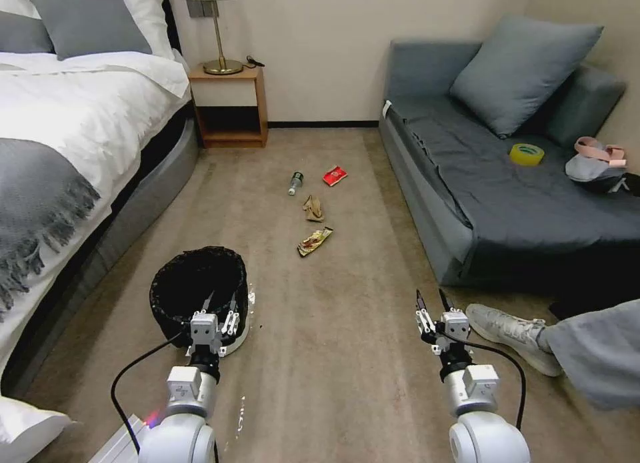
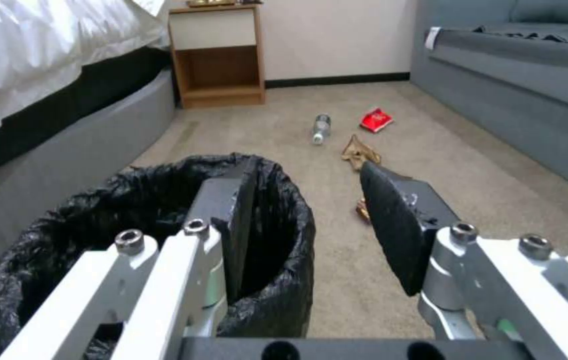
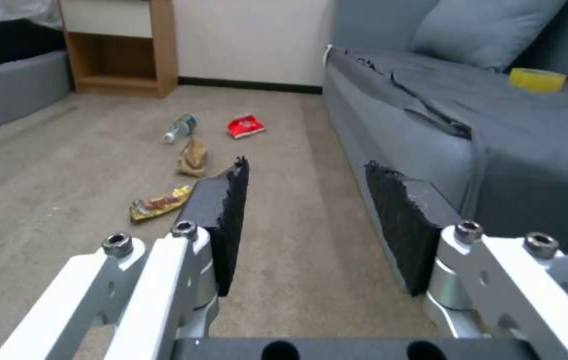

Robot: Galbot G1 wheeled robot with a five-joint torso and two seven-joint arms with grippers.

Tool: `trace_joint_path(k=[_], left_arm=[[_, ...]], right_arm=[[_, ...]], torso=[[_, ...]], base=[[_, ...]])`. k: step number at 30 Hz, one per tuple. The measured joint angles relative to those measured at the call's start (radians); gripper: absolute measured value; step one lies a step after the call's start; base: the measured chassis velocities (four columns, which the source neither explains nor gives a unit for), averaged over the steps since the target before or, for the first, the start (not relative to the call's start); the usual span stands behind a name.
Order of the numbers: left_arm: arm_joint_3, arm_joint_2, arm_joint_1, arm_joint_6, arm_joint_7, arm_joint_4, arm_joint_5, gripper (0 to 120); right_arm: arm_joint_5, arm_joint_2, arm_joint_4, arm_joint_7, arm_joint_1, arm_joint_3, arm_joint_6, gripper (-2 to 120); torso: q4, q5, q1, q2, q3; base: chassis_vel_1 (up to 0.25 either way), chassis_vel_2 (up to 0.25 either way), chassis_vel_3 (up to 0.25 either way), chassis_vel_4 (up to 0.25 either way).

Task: Pick up the trash bin, then pick up the garbage on the floor and place it into the trash bin.

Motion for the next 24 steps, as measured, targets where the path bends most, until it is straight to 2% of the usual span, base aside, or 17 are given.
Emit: trace_joint_path(k=[24], left_arm=[[0.000, 0.000, 0.000, 0.000, 0.000, 0.000, 0.000, 50]], right_arm=[[0.000, 0.000, 0.000, 0.000, 0.000, 0.000, 0.000, 50]], torso=[[0.0000, 0.0000, 0.000, 0.000, 0.000]], base=[[0.000, 0.000, 0.000, 0.000]])
